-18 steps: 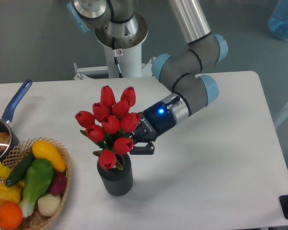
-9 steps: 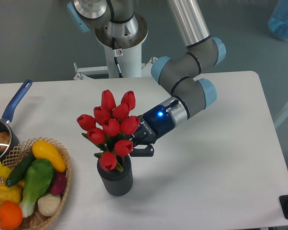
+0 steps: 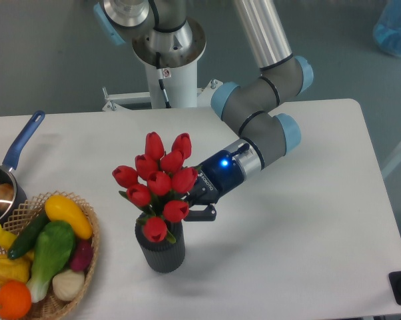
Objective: Insert the flowers into the vase
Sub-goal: 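Push the tulip stems deeper into the vase, adjusting the bunch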
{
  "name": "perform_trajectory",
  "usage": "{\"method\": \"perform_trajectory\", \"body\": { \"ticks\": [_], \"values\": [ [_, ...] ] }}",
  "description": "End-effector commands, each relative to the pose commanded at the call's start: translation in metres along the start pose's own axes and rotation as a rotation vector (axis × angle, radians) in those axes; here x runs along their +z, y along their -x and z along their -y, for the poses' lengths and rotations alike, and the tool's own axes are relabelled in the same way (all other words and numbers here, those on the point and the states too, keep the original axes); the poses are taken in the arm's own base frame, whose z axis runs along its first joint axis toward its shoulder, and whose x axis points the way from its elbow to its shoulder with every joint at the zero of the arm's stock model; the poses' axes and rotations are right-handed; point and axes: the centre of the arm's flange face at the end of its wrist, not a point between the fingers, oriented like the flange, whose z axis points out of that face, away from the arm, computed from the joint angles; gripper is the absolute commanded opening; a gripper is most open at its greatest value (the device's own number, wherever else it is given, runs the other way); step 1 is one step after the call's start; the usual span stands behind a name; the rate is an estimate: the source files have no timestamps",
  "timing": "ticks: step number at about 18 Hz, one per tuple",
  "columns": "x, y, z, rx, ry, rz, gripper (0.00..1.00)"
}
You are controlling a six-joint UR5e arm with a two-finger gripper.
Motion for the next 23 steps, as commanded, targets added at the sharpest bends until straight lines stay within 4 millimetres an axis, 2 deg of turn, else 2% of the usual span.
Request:
{"method": "perform_trajectory", "body": {
  "ticks": [5, 11, 23],
  "values": [
    [-0.002, 0.003, -0.006, -0.008, 0.000, 0.003, 0.17],
    [-0.004, 0.006, -0.022, 0.020, 0.000, 0.007, 0.17],
    [-0.001, -0.003, -0.034, 0.017, 0.005, 0.001, 0.17]
  ]
}}
